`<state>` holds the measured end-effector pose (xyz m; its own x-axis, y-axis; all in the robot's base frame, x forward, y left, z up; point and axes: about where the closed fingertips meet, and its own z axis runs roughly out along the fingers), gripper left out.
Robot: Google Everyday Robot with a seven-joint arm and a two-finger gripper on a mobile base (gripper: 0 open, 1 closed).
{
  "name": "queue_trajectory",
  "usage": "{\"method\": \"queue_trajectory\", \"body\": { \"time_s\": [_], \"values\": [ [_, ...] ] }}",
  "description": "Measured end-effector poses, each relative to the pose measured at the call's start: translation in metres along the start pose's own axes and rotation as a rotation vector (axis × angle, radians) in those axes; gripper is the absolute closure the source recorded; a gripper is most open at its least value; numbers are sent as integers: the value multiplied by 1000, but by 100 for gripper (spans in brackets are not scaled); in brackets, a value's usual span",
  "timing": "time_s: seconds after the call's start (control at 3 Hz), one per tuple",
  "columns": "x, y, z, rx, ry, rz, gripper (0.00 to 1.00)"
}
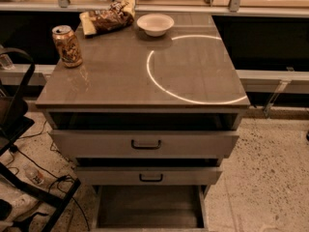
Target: Place pepsi can into bottom drawer
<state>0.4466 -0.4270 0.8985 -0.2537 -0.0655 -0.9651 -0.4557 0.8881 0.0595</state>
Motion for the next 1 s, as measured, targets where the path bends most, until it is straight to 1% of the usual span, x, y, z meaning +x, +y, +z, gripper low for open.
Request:
{"method": "queue_trajectory", "body": {
  "time_s": [0.33,0.67,1.0],
  "values": [
    [0,0,0,0,0,0,100],
    [26,11,4,-33,2,-11,100],
    [103,9,-29,-63,11,-17,100]
  ]
}}
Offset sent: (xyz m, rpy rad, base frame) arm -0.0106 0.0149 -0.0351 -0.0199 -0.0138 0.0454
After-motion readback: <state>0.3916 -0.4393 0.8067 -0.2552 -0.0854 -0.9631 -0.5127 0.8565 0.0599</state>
